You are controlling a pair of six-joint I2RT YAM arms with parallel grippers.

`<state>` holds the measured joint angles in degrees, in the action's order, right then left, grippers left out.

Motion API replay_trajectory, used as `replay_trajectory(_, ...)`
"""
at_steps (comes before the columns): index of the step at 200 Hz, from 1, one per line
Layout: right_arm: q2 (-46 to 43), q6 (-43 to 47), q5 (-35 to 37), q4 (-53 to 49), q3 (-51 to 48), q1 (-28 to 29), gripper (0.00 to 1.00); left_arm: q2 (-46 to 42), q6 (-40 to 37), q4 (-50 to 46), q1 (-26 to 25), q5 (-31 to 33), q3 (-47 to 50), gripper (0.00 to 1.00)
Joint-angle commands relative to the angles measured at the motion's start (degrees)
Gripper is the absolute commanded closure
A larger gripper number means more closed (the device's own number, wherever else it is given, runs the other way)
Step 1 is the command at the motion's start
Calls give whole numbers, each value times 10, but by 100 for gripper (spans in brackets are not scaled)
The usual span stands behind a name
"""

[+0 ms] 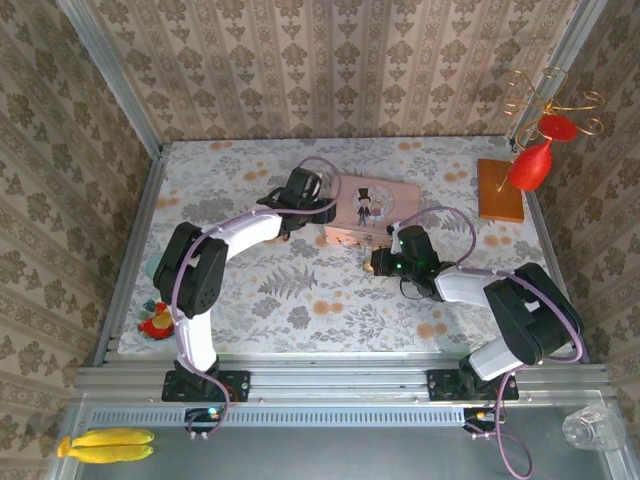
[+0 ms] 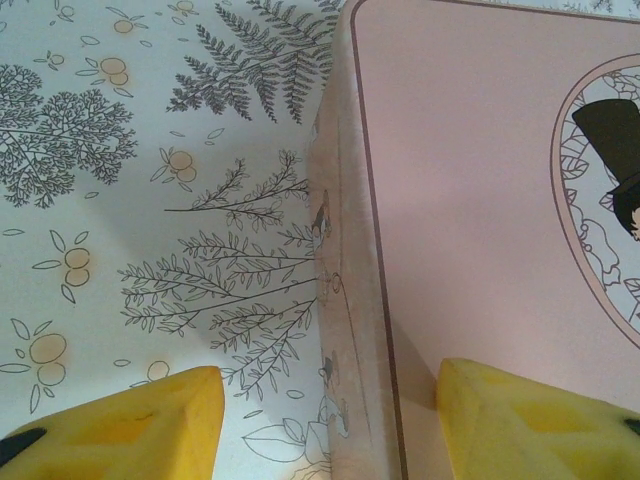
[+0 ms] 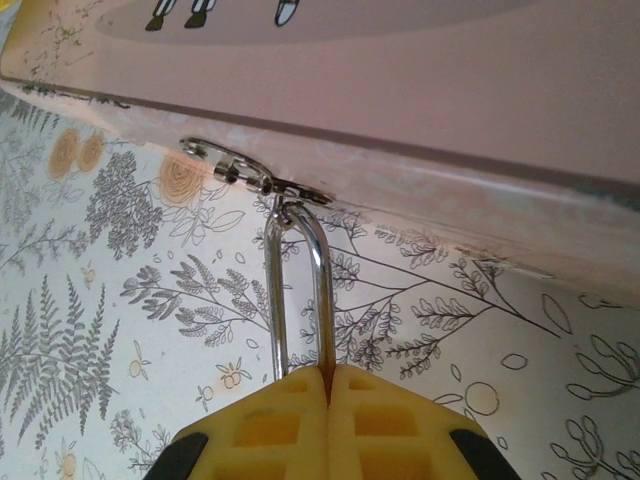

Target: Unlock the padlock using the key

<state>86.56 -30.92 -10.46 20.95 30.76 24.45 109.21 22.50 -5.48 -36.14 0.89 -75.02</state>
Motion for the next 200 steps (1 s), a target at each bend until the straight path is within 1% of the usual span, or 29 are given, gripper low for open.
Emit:
replay_trajectory(1, -2, -25, 42, -27, -1, 2, 100, 9, -2, -64, -25, 3, 29, 41)
replay_trajectory(33, 23, -76, 58, 0, 5, -4, 100, 0, 5, -62, -53, 5, 40, 42)
replay_trajectory(78, 35, -78, 87, -3, 9, -6, 100, -17, 13, -55, -77, 6, 53, 42)
replay_trajectory(103, 30, -91, 107, 11, -6, -17, 100, -25, 16, -57, -87, 10, 58, 43)
replay_trajectory(120, 22, -111, 108, 43, -21, -25, 100, -28, 18, -56, -93, 12, 63, 43)
replay_trajectory(148, 20, -121, 108, 44, -14, -24, 100, -26, 22, -53, -102, 11, 63, 43)
replay_trajectory(157, 20, -126, 100, 53, -18, -27, 96, -28, 24, -51, -102, 13, 64, 43)
replay_trajectory(167, 19, -134, 72, 71, -28, -36, 91, -32, 24, -49, -99, 10, 66, 43)
replay_trajectory(179, 12, -136, 34, 82, -38, -46, 84, -38, 34, -40, -84, -29, 70, 43)
replay_trajectory(188, 4, -127, 21, 72, -41, -46, 79, -45, 44, -33, -70, -56, 73, 44)
replay_trajectory(200, -7, -118, 18, 66, -54, -46, 73, -60, 42, -32, -61, -55, 75, 44)
